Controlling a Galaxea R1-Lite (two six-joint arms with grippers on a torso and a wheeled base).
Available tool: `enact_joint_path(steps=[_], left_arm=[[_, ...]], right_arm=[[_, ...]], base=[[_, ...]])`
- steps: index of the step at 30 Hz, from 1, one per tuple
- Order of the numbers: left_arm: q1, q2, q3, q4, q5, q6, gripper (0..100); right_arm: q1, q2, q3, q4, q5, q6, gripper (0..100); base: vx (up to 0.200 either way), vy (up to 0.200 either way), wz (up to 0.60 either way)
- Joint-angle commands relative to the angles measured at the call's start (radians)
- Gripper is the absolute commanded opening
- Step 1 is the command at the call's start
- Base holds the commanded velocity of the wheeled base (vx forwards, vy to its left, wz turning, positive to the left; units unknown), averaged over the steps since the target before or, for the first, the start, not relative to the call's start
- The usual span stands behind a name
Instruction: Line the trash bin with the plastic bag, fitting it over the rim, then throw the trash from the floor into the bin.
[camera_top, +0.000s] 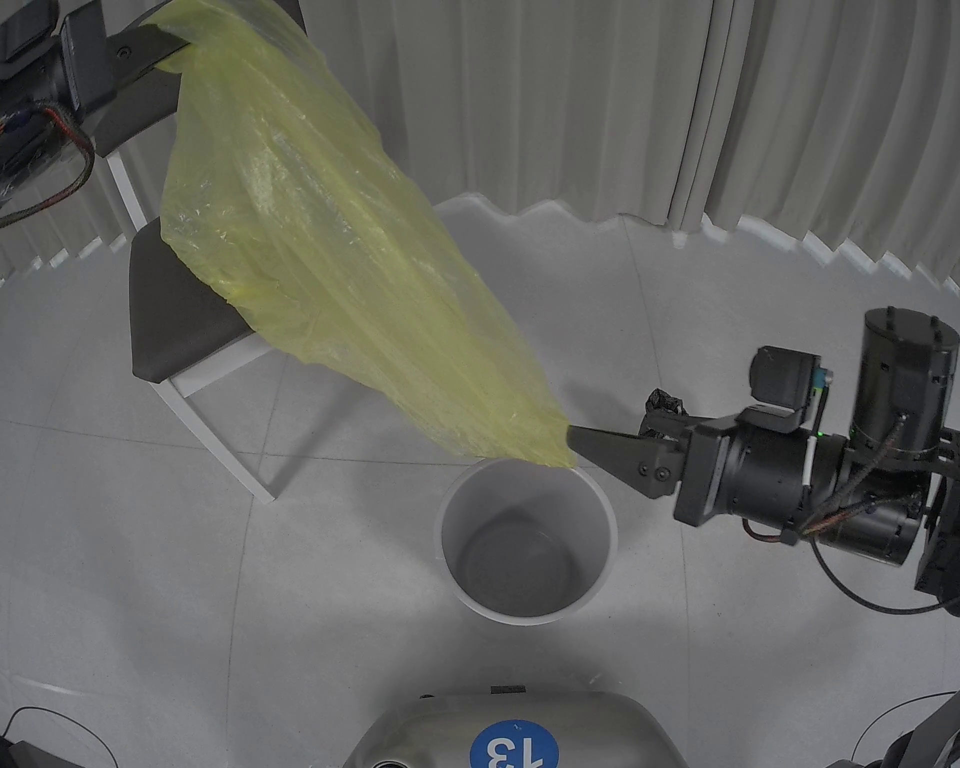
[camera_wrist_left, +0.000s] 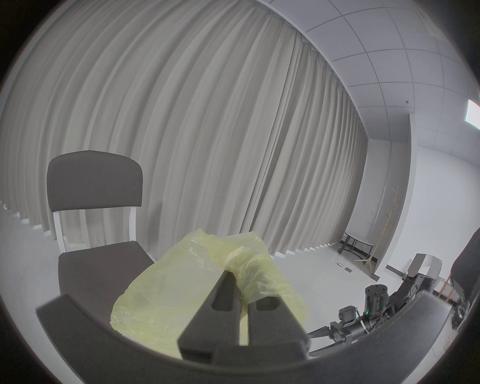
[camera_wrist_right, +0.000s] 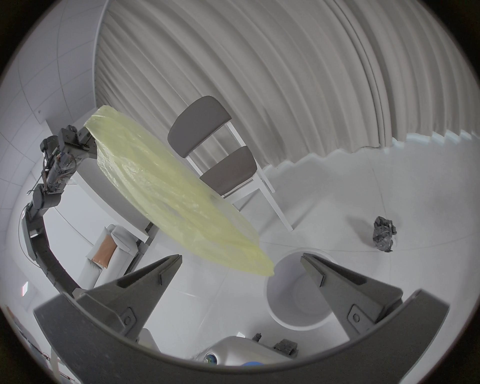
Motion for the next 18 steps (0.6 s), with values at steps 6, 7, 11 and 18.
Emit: enact_joint_path(steps=[6,7,11,18], left_arm=[[-0.008,-0.042,0.037,-0.002,-0.005,-0.002,0],[-0.008,-0.04,0.037,-0.005,-0.005,-0.002,0],[-0.011,-0.036,0.034,-0.006,-0.005,-0.002,0],[-0.02,-0.039,0.035,-0.006,-0.005,-0.002,0]], right_arm=[[0.013,0.145,-0.131,0.018,0.0,-0.014,100],[0.015,0.154,-0.134,0.02,-0.001,-0.014,100],[0.018,0.171,-0.143,0.021,-0.001,-0.023,100],[0.004,0.235,-0.182,0.018,-0.001,-0.026,100]], base=[[0.0,0.0,0.0],[0.0,0.0,0.0],[0.0,0.0,0.0],[0.0,0.0,0.0]])
